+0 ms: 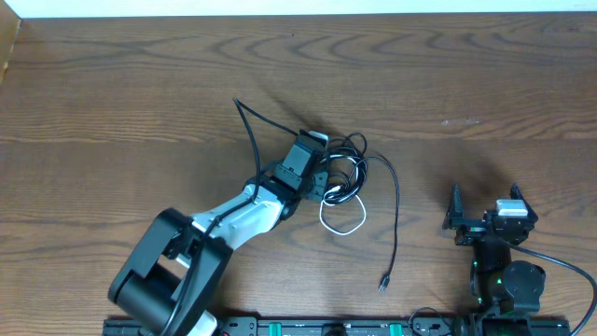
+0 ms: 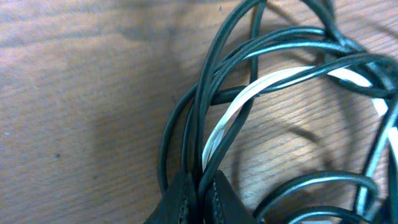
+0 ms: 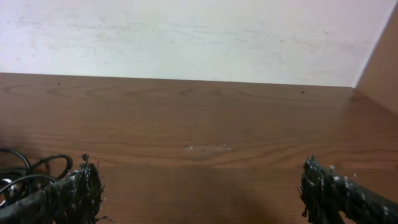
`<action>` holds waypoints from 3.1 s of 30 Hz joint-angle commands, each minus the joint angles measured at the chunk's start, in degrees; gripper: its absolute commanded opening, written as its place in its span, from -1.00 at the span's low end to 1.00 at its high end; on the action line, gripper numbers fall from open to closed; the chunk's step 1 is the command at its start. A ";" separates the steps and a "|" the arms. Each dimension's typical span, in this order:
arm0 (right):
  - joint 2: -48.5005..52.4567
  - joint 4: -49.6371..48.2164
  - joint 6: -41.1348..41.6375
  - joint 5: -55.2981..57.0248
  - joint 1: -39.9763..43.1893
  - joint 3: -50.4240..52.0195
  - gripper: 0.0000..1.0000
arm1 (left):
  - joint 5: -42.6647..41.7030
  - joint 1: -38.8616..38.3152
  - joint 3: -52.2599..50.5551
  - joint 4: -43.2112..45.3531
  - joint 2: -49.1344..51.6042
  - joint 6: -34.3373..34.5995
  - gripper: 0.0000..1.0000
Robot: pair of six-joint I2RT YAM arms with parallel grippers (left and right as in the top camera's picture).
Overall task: Untangle cables
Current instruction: 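Lower the left gripper and close it on the cable bundle, then lift the cable bundle with the left gripper and hold it up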
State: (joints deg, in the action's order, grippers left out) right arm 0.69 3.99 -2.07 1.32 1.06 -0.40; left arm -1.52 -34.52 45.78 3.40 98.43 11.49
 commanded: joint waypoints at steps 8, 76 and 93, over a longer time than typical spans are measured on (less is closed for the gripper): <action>-0.31 0.13 0.55 0.66 0.39 0.09 0.98 | 1.18 0.11 0.92 -1.40 -10.49 -1.81 -0.85; -0.31 0.13 0.55 0.63 0.39 0.09 0.99 | 0.70 0.11 0.92 -12.48 -36.92 -2.62 -0.85; -0.31 0.13 0.55 0.63 0.39 0.09 0.99 | 0.70 0.11 0.92 -12.59 -36.92 -2.60 -0.85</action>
State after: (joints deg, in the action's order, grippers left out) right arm 0.69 3.97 -2.07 1.32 1.06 -0.40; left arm -0.32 -34.52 45.78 -9.26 61.84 9.13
